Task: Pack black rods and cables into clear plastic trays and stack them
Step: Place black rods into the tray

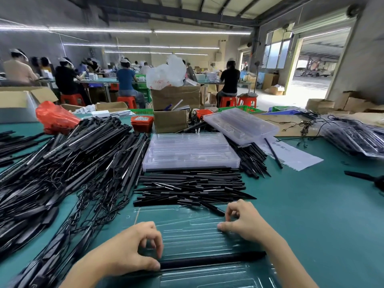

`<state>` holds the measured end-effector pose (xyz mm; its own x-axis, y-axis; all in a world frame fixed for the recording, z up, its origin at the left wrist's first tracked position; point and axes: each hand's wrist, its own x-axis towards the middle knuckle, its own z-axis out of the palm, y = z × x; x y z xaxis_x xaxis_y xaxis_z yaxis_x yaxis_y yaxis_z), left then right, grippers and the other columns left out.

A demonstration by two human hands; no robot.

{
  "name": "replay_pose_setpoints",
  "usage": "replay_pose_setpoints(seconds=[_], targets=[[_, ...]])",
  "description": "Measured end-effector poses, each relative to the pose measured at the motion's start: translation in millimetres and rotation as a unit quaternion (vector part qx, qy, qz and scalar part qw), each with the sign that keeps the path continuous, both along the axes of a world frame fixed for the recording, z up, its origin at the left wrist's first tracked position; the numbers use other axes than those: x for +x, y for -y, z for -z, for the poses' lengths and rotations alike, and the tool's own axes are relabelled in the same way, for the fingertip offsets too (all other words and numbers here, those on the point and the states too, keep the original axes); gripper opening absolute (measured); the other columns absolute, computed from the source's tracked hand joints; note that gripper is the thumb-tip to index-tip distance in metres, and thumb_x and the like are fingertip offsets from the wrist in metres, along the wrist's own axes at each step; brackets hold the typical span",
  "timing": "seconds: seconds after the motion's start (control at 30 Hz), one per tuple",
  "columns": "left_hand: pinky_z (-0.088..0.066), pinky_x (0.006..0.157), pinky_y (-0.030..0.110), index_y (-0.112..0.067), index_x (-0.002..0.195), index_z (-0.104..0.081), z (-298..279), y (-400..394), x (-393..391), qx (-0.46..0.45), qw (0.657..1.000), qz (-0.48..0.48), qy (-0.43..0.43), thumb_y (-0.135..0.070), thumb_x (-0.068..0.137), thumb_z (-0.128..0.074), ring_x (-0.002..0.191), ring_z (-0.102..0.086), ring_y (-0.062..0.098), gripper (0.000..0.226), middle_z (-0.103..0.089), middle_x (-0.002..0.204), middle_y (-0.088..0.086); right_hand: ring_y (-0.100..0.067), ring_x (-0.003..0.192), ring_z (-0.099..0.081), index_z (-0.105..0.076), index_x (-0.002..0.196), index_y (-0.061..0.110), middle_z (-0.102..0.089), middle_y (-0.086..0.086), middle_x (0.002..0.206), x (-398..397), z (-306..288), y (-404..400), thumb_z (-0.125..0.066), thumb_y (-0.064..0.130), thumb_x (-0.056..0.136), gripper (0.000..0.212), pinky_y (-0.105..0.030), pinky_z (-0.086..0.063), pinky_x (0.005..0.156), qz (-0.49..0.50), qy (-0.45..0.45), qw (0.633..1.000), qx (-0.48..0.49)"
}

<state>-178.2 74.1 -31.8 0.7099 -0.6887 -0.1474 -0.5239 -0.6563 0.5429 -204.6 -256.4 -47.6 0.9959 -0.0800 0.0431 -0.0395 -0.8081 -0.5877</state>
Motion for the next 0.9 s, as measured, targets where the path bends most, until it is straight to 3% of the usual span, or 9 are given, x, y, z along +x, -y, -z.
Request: replay_pose_setpoints(seconds=[0.13, 0.23, 0.37, 0.47, 0.53, 0.63, 0.73, 0.83, 0.9], targets=[[-0.049, 0.072, 0.019, -0.038, 0.089, -0.068, -11.8, 9.1, 9.2, 0.005, 0.999, -0.003, -0.032, -0.060, 0.073, -0.070, 0.074, -0.054, -0.003, 0.027, -0.063, 0.093, -0.014, -0.014, 0.092, -0.051, -0.056, 0.068, 0.029, -0.055, 0.003, 0.093, 0.0, 2.2, 0.2, -0.079, 0.054, 0.069, 0.034, -0.033, -0.049, 0.082, -0.010, -0.009, 1.000, -0.028], [-0.051, 0.072, 0.017, -0.035, 0.087, -0.065, -14.5, 29.4, 26.6, -0.012, 0.998, -0.044, 0.037, -0.050, 0.088, -0.066, 0.077, -0.060, -0.001, 0.015, -0.067, 0.086, -0.015, -0.015, 0.085, -0.047, -0.053, 0.068, 0.028, -0.053, 0.005, 0.083, 2.4, 1.5, -1.9, -0.073, 0.056, 0.074, 0.036, -0.031, -0.043, 0.077, -0.016, -0.032, 0.999, -0.029], [-0.050, 0.088, 0.028, -0.036, 0.096, -0.058, -8.2, 61.1, 52.6, -0.030, 0.983, -0.103, 0.147, -0.035, 0.096, -0.060, 0.091, -0.056, 0.001, 0.003, -0.058, 0.096, -0.019, -0.011, 0.072, -0.047, -0.049, 0.081, 0.023, -0.055, 0.007, 0.073, 10.1, -3.8, -6.2, -0.066, 0.049, 0.084, 0.031, -0.033, -0.047, 0.070, 0.018, -0.028, 0.999, -0.016], [-0.047, 0.098, 0.032, -0.035, 0.116, -0.058, 2.9, 74.6, 63.1, -0.021, 0.983, -0.089, 0.156, -0.033, 0.098, -0.060, 0.103, -0.052, 0.007, 0.019, -0.051, 0.106, -0.014, -0.008, 0.069, -0.049, -0.053, 0.097, 0.029, -0.054, 0.009, 0.077, 16.4, -3.9, -9.8, -0.066, 0.044, 0.088, 0.022, -0.030, -0.044, 0.062, 0.021, -0.010, 0.999, -0.038], [-0.044, 0.101, 0.031, -0.037, 0.123, -0.056, 8.9, 80.2, 62.2, -0.017, 0.986, -0.075, 0.149, -0.034, 0.098, -0.059, 0.106, -0.050, 0.007, 0.025, -0.049, 0.109, -0.014, -0.003, 0.071, -0.051, -0.059, 0.093, 0.034, -0.054, 0.011, 0.082, 19.3, -1.8, -12.2, -0.067, 0.040, 0.090, 0.011, -0.025, -0.043, 0.060, 0.028, 0.009, 0.999, -0.034], [-0.040, 0.105, 0.028, -0.038, 0.126, -0.055, 14.7, 82.0, 55.6, -0.058, 0.984, -0.063, 0.156, -0.037, 0.097, -0.061, 0.113, -0.046, 0.003, 0.029, -0.049, 0.112, -0.018, 0.000, 0.070, -0.052, -0.063, 0.078, 0.031, -0.059, 0.013, 0.084, 18.6, 0.3, -10.7, -0.074, 0.027, 0.087, 0.015, -0.020, -0.041, 0.064, 0.033, 0.054, 0.998, 0.032], [-0.032, 0.105, 0.016, -0.040, 0.130, -0.055, 14.2, 80.4, 45.2, -0.131, 0.975, -0.054, 0.173, -0.042, 0.093, -0.067, 0.118, -0.041, -0.004, 0.039, -0.050, 0.120, -0.021, -0.002, 0.057, -0.051, -0.070, 0.072, 0.018, -0.063, 0.009, 0.065, 13.8, -9.3, -5.2, -0.078, 0.013, 0.081, 0.013, -0.020, -0.042, 0.061, 0.009, 0.086, 0.979, 0.182], [-0.026, 0.104, 0.006, -0.041, 0.130, -0.053, 5.8, 83.2, 31.0, -0.182, 0.968, -0.028, 0.169, -0.050, 0.088, -0.071, 0.123, -0.038, -0.009, 0.047, -0.048, 0.123, -0.027, -0.007, 0.055, -0.053, -0.071, 0.069, 0.016, -0.063, 0.002, 0.061, 7.1, -24.3, -7.0, -0.079, 0.007, 0.080, 0.016, -0.018, -0.041, 0.053, -0.071, 0.062, 0.947, 0.307], [-0.032, 0.102, 0.008, -0.037, 0.128, -0.053, 1.2, 85.2, 23.6, -0.198, 0.960, -0.023, 0.195, -0.048, 0.087, -0.073, 0.119, -0.041, -0.010, 0.046, -0.049, 0.121, -0.029, -0.006, 0.054, -0.055, -0.071, 0.071, 0.018, -0.066, 0.001, 0.062, 4.1, -31.3, -10.9, -0.080, 0.012, 0.077, 0.012, -0.015, -0.040, 0.050, -0.128, 0.025, 0.938, 0.321]])
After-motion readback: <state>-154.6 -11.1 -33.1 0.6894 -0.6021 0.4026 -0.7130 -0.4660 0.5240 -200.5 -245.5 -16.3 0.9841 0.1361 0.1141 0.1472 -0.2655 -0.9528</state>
